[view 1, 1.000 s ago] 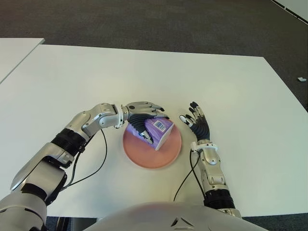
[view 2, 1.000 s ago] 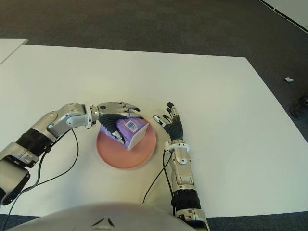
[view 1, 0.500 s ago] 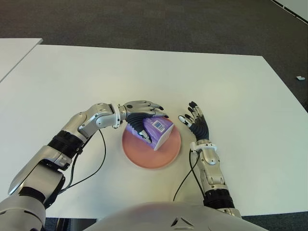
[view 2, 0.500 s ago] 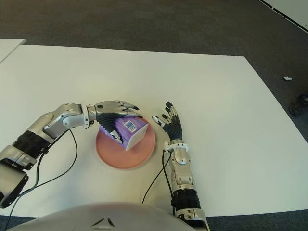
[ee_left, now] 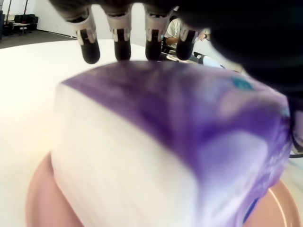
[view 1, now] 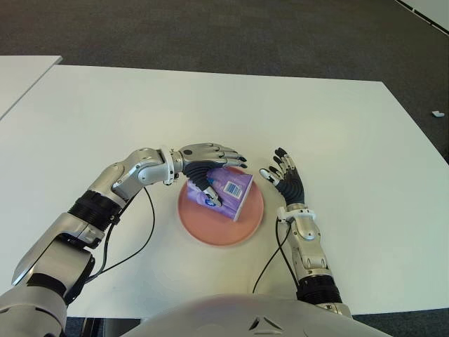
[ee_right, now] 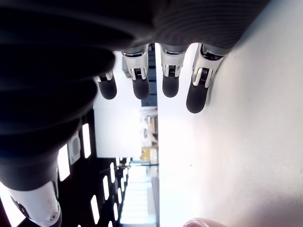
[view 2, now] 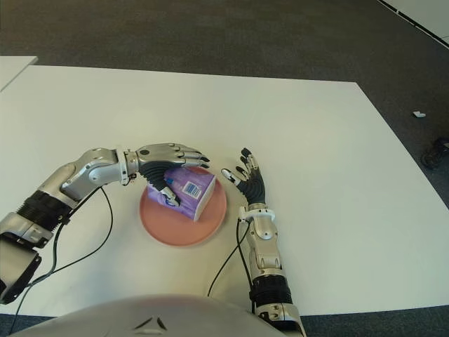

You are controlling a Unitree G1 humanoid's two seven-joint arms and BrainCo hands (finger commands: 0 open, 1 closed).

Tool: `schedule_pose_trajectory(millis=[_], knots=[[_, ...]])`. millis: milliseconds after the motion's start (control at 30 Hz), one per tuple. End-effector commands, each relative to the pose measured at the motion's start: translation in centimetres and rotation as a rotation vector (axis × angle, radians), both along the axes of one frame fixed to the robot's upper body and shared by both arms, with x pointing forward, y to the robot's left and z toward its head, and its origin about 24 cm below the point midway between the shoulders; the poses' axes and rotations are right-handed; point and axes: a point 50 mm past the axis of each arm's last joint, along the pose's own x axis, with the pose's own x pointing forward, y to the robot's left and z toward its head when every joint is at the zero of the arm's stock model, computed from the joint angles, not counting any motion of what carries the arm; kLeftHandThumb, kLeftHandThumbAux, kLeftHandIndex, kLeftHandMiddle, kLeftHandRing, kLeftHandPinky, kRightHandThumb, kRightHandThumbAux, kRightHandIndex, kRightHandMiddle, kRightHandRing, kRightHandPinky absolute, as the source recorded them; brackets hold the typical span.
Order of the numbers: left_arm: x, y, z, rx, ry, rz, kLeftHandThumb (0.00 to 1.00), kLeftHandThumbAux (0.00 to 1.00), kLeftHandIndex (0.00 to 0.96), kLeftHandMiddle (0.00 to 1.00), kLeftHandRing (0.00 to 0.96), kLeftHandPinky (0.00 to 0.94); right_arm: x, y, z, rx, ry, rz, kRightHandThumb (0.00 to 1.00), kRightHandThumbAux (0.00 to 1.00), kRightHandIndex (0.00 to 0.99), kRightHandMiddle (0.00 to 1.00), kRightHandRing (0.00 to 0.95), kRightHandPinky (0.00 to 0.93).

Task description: Put the tissue paper into the plate.

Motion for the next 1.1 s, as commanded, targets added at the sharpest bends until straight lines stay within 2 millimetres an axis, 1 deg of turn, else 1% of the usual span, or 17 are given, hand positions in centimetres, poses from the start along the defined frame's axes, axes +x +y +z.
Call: schedule_pose_trajectory(millis=[33, 133, 433, 733, 1000, 1067, 1100], knots=[[0.0, 0.0, -0.5, 0.076, 0.021, -0.037, 0.0, 0.36, 0.0, 0.0, 0.0, 0.0, -1.3, -0.3, -2.4, 0.019, 0.133, -0.007, 0.034, 0.718, 0.0, 0.008, 0.018, 0.077], [0.1, -0.1, -0.4, 0.107, 0.009, -0.057, 0.0, 0.335, 0.0, 0.0, 0.0, 0.0, -1.4, -0.3, -2.3, 0.023, 0.13, -0.008, 0.039, 0.719, 0.0, 0.012, 0.024, 0.082], [0.6, -0.7, 0.5, 0.231, -0.023, -0.119, 0.0, 0.304, 0.0, 0.0, 0.0, 0.0, -1.4, -0.4, -2.4, 0.023, 0.13, -0.006, 0.047, 0.714, 0.0, 0.012, 0.025, 0.074], [0.8, -1.1, 1.0, 0.348, -0.031, -0.134, 0.047, 0.234, 0.0, 0.0, 0.0, 0.0, -1.5, -0.5, -2.4, 0.029, 0.129, -0.006, 0.051, 0.718, 0.0, 0.011, 0.025, 0.074], [0.9, -1.5, 2.1, 0.402, -0.078, -0.149, 0.07, 0.213, 0.0, 0.0, 0.0, 0.0, -1.7, -0.4, -2.5, 0.031, 0.131, -0.007, 0.051, 0.722, 0.0, 0.015, 0.027, 0.083], [1.4, -1.2, 5.7, 0.384, -0.131, -0.139, 0.062, 0.215, 0.0, 0.0, 0.0, 0.0, -1.8, -0.2, -2.5, 0.034, 0.134, -0.004, 0.05, 0.722, 0.0, 0.015, 0.027, 0.081], [1.4, -1.1, 6.9, 0.375, -0.149, -0.135, 0.049, 0.221, 0.0, 0.0, 0.0, 0.0, -1.8, -0.1, -2.5, 0.035, 0.135, -0.003, 0.048, 0.72, 0.0, 0.014, 0.027, 0.078]])
